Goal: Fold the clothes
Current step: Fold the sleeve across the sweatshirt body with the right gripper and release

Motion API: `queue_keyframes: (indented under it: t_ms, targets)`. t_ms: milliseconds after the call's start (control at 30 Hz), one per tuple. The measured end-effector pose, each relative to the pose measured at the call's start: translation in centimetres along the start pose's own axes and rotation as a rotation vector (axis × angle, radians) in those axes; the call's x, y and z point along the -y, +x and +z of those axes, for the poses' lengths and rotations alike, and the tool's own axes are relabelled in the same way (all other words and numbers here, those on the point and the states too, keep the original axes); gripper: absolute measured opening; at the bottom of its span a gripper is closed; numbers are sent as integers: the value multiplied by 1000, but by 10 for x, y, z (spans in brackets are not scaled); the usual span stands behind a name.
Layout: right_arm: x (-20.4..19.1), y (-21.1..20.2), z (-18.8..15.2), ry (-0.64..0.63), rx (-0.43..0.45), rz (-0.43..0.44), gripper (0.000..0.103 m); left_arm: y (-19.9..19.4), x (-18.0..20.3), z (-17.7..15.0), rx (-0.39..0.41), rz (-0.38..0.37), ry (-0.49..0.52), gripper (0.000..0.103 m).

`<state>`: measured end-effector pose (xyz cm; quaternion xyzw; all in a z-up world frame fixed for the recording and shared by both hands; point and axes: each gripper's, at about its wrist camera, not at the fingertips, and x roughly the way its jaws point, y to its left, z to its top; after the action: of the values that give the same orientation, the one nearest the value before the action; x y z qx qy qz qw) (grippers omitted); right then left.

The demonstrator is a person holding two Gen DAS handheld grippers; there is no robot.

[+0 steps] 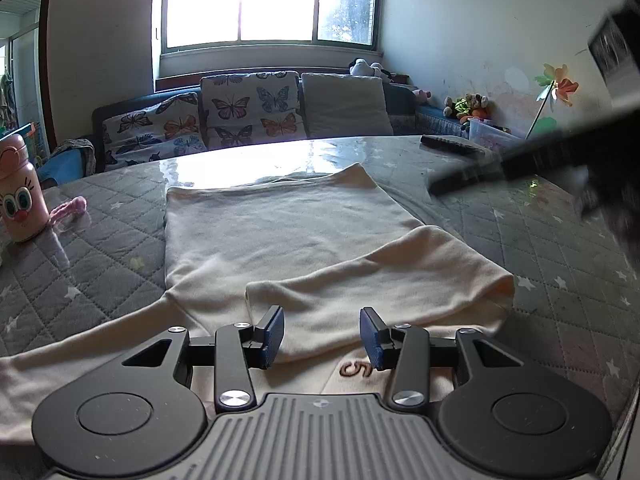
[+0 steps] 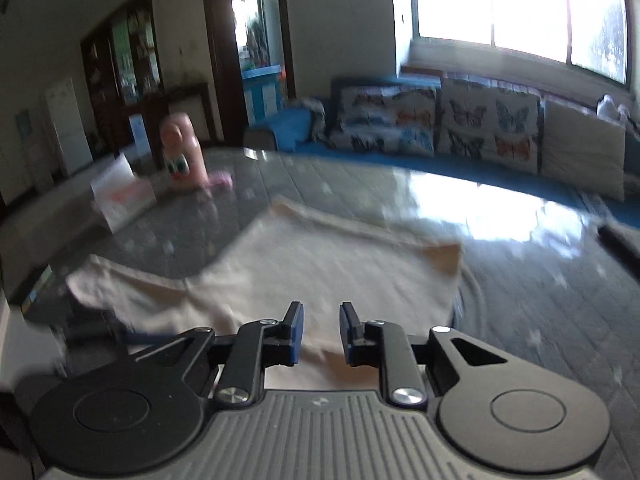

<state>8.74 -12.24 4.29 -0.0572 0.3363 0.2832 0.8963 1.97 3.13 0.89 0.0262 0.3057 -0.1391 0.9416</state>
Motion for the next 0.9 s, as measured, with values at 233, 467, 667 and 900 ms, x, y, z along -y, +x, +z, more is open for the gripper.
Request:
queue_keyframes:
  t_ms: [233, 467, 667, 900]
  targets:
    - [12, 25, -37, 12, -120, 1, 19, 23, -3, 7, -55, 25, 10, 45]
    - [14, 34, -51, 1, -165, -2, 20, 30, -13, 6, -93, 52, 3, 44]
    - [16, 34, -52, 13, -159, 9, 25, 23, -18, 8, -77, 55, -26, 41]
    - [18, 36, -47, 6, -135, 5, 25, 20, -15, 19, -42, 35, -38, 36]
